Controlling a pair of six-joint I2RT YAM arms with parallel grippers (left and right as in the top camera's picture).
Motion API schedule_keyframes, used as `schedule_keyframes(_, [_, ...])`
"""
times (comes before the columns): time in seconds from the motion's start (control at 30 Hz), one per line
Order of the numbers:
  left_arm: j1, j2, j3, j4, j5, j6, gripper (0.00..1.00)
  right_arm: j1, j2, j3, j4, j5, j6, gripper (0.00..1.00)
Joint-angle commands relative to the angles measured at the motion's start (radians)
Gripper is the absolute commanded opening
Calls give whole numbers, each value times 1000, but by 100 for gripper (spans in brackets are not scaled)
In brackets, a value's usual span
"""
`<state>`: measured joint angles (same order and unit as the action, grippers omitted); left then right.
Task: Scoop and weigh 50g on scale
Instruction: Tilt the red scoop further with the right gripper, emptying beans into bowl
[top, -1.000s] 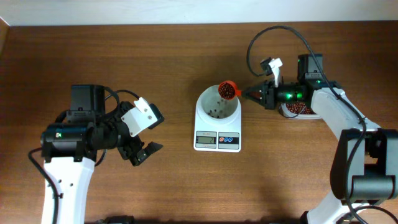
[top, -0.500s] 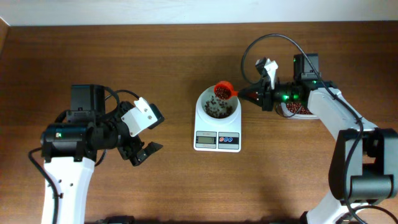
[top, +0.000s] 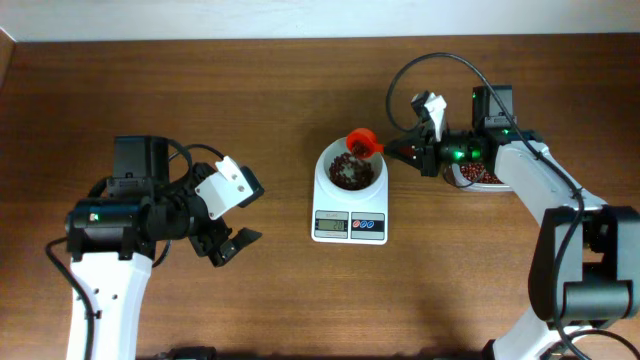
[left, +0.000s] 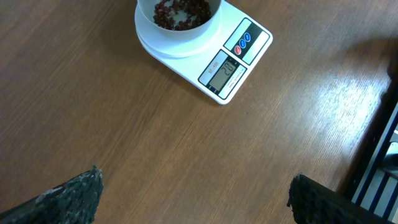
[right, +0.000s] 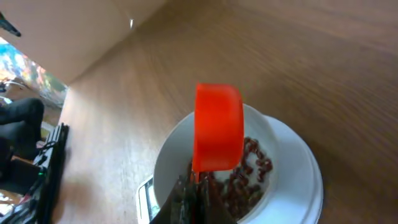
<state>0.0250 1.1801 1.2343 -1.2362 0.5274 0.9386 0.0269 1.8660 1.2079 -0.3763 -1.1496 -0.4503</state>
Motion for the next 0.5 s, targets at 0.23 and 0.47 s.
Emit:
schedule_keyframes(0.23, [2,-6,10,2,22,-10,99,6,3,7,12,90,77,4])
schedule_keyframes(0.47, [2,-6,10,2,22,-11,99,6,3,10,23,-14,-79,4])
